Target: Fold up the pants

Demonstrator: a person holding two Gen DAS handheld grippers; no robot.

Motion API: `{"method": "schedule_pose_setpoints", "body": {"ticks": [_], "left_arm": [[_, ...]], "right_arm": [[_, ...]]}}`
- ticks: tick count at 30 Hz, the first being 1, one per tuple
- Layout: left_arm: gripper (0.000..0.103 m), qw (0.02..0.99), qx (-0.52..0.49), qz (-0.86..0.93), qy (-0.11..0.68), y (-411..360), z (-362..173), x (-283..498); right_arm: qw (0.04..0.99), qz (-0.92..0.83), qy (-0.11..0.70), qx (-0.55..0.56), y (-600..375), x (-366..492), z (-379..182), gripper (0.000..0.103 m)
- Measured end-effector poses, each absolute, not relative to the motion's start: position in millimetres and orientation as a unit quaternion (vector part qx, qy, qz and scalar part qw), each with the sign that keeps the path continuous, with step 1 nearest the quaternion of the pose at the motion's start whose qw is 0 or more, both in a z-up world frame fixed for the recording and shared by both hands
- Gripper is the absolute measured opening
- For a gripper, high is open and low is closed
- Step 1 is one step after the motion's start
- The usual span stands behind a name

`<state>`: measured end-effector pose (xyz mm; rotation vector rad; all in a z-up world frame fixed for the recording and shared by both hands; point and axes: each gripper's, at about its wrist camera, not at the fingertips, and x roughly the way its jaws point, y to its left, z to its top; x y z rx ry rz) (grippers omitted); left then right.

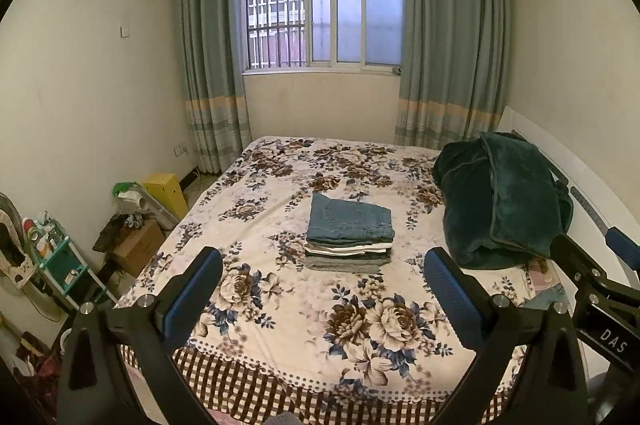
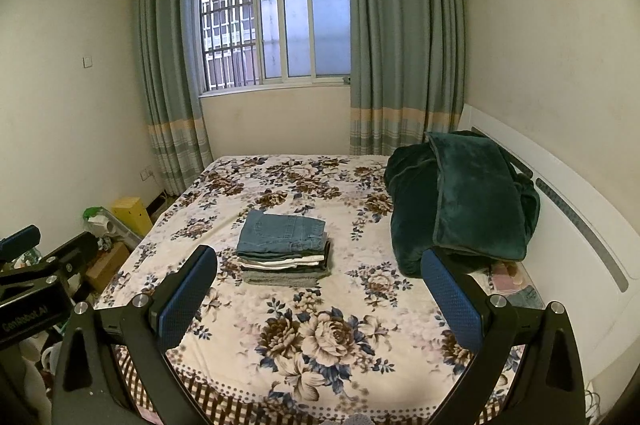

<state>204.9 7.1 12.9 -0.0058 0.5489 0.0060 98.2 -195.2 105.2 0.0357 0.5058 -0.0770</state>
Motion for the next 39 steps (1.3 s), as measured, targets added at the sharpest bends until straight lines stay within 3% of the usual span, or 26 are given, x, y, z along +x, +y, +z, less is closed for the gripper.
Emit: {"method": "schedule_pose_setpoints", "body": {"ticks": [39], "left_arm": [[0.103,0.965,-0.013,0.011,0.263,10.9,22.3,195.0]], "right_arm": [[0.968,-0.029,0.247,0.016,-192.9,94.9,112.7,0.103]]}}
